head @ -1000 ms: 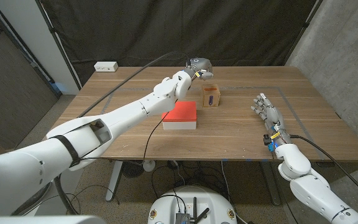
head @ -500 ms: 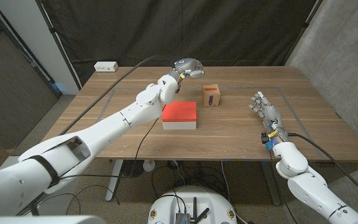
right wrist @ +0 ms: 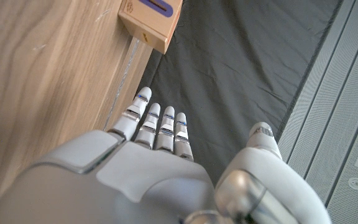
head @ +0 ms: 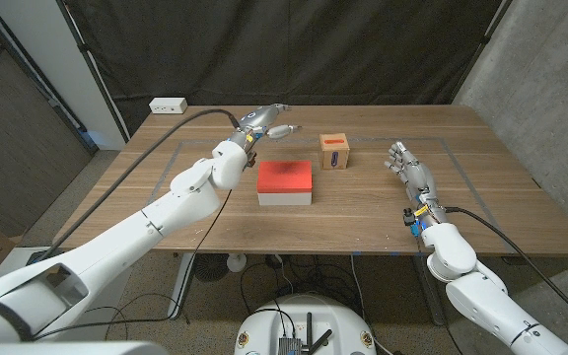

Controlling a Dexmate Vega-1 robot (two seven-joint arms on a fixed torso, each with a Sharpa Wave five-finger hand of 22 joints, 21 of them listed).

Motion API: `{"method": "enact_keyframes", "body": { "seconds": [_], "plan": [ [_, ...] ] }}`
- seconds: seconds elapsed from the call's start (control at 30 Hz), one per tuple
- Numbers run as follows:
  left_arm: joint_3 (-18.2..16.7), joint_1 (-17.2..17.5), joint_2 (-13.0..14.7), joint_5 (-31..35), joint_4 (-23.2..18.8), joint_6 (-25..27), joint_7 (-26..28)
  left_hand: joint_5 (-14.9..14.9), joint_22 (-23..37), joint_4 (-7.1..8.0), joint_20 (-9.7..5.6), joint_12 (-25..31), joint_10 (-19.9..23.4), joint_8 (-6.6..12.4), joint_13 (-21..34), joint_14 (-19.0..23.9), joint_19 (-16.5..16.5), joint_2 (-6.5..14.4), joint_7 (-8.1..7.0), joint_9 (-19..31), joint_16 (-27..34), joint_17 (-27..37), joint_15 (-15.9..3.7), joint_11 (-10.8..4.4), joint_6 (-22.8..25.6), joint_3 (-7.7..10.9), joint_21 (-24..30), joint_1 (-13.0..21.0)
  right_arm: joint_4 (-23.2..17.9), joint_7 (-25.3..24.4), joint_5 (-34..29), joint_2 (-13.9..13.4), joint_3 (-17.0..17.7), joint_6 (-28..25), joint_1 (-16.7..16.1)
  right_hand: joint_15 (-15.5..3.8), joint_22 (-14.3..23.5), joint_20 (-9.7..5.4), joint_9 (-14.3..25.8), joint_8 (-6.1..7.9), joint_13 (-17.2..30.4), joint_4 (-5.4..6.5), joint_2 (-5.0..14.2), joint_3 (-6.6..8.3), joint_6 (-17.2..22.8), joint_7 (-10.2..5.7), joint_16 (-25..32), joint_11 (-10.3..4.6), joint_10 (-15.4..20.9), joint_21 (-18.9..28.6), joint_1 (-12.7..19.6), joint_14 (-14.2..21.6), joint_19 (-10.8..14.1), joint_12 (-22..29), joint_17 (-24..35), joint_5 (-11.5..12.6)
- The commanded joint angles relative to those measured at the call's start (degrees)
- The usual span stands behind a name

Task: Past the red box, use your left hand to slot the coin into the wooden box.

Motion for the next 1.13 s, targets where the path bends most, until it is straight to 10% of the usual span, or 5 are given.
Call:
{"method": "enact_keyframes", "body": {
  "seconds": [0.03,0.6,1.13],
  "plan": [
    [-11.94,13.59,5.47,-20.10,0.09,-16.86,7.49,-0.45,0.01,0.49,-2.85,-1.26,-2.25,-0.18,0.21,-2.57,-2.08,-0.31,0.10,-0.17,-1.80,0.30,0.68,0.11,-2.77,-1.17,-2.25,-2.07,1.39,4.33,1.28,1.78,-3.78,3.34,2.15,-0.02,0.16,-0.34,0.22,-0.40,-0.13,-0.04,-0.39,0.11,-0.31,0.99,-0.36,0.39,-0.82,-0.35,0.46,-0.80,-0.64,-0.16,0.06,-0.16],
    [-15.57,19.98,-5.45,-38.95,15.33,-40.85,10.54,-0.58,-0.01,0.45,-4.69,-1.46,-1.27,0.24,0.09,-0.97,-0.37,-0.82,-0.01,-0.43,-2.48,0.17,0.26,-0.09,-2.50,-2.78,-5.23,-5.53,4.79,8.67,4.77,1.07,-4.10,4.49,4.27,-0.08,0.16,-0.37,0.15,-0.73,-0.48,0.14,-0.92,-0.27,-1.60,-1.03,-0.89,-0.13,-1.98,-0.68,-0.15,-2.51,-2.77,0.10,-0.07,-0.14],
    [-14.34,19.52,-9.65,-44.92,20.31,-44.07,7.71,-0.56,0.04,0.09,-4.12,-2.12,-3.71,0.02,0.10,-3.80,-2.36,-0.57,0.07,-0.46,-3.46,0.15,0.83,0.10,-5.23,-3.05,-8.03,-6.19,7.25,8.30,5.32,1.45,-3.34,6.25,3.48,-0.21,0.14,-0.72,0.12,-0.81,-0.66,0.23,-1.22,-0.51,-2.27,0.66,-1.04,0.24,-3.06,-0.65,-0.56,-3.33,-3.63,0.04,-0.19,-0.10]
  ]
}}
